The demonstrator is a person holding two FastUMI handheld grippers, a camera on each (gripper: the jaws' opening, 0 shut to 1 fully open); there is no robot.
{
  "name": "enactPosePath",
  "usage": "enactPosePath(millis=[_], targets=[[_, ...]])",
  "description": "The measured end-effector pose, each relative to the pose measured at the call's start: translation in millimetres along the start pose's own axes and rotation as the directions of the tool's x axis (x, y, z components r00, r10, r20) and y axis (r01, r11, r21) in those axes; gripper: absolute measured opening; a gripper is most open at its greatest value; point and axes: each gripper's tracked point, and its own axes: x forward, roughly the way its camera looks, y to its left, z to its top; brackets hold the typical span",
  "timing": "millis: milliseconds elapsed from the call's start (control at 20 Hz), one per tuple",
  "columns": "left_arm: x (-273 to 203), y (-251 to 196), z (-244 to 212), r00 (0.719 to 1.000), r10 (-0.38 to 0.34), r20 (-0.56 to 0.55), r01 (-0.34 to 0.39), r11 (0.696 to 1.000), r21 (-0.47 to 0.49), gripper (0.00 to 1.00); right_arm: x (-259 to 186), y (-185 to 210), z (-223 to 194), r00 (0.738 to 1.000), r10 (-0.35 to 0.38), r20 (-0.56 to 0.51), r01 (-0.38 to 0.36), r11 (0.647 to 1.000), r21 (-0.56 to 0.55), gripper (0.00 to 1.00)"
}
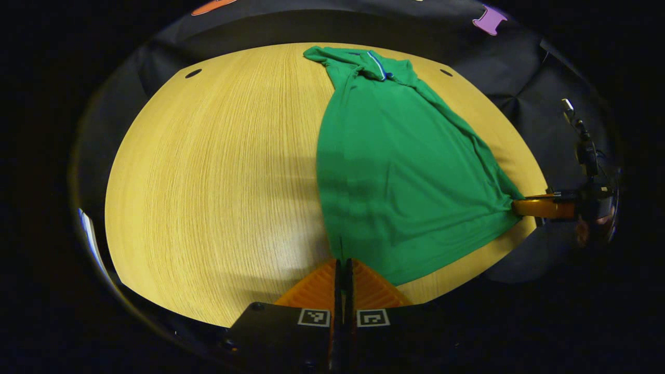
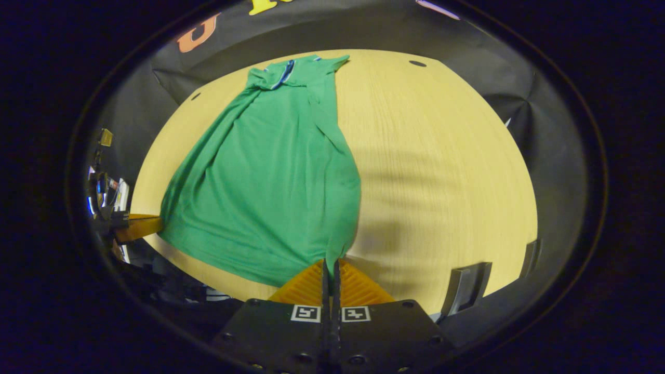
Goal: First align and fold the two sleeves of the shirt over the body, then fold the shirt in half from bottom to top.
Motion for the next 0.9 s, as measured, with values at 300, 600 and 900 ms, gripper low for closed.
enactPosePath(millis=[300,600,900], targets=[[-25.3,-10.2,41.1,0.997,-0.021,0.080,0.018,0.999,0.041,0.06,-30.6,2.4,40.2,0.995,0.040,0.087,-0.040,0.999,-0.002,0.00],[-44.4,-16.7,101.6,0.975,-0.047,0.217,0.058,0.997,-0.045,0.06,-48.2,-3.9,93.0,0.984,0.051,0.172,-0.051,0.999,-0.003,0.00],[-58.6,1.2,183.6,0.940,0.003,0.342,0.017,0.998,-0.054,0.05,-65.5,-11.0,169.5,0.961,0.076,0.265,-0.080,0.997,0.002,0.00]])
